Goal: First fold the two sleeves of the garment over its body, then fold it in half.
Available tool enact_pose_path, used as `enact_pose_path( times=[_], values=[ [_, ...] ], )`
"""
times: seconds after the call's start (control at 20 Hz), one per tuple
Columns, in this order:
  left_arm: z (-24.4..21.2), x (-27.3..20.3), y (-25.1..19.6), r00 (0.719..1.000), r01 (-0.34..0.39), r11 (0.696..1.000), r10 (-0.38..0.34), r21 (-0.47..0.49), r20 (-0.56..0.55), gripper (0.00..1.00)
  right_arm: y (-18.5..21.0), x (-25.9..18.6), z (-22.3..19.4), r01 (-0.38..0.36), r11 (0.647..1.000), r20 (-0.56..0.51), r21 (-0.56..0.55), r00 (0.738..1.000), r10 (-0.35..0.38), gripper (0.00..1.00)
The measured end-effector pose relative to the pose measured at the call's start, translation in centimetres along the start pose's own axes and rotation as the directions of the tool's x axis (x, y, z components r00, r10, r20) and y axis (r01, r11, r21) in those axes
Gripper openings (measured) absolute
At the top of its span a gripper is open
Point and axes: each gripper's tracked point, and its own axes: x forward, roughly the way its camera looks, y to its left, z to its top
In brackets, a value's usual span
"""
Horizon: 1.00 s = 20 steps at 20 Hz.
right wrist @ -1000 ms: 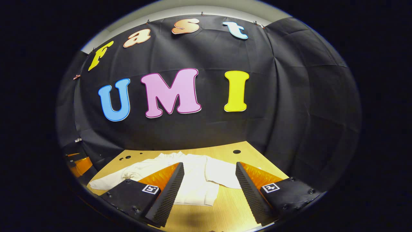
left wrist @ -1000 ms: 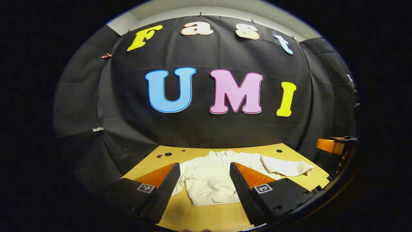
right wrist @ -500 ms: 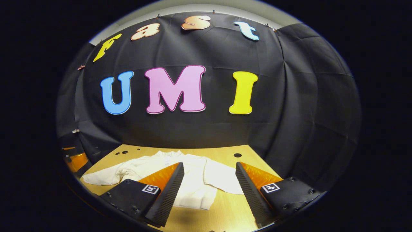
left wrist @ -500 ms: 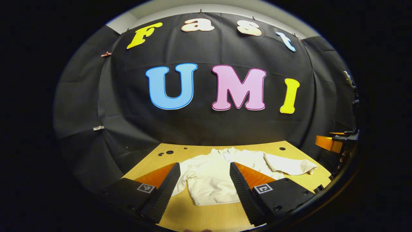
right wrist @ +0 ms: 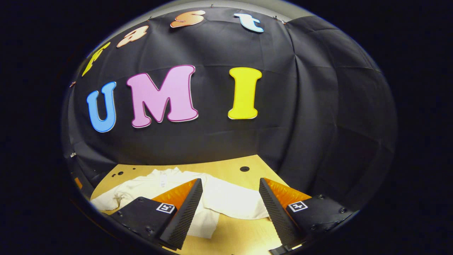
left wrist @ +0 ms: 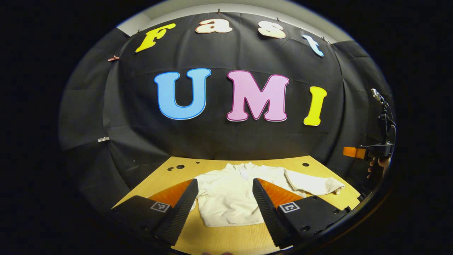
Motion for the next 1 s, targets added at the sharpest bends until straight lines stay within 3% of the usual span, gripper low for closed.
enact_pose_path(
  times=[0.2, 0.45, 1.0],
  values=[
    [-1.0, 0.7, -0.2, 0.999, -0.019, 1.000, 0.019, -0.011, -0.028, 0.96, -3.7, 3.0, -2.8, 0.071, 0.997, -0.100, -0.010, 0.992, -0.071, 0.99],
    [-2.5, 2.1, -0.4, 0.996, -0.052, 0.998, 0.051, -0.019, -0.074, 0.96, -7.4, 6.6, -7.6, 0.126, 0.992, -0.249, 0.013, 0.961, -0.119, 0.99],
    [-5.7, 5.5, -1.8, 0.973, -0.141, 0.990, 0.133, -0.027, -0.189, 0.96, -12.5, 12.7, -18.7, 0.171, 0.985, -0.521, 0.024, 0.843, -0.134, 0.99]
  ],
)
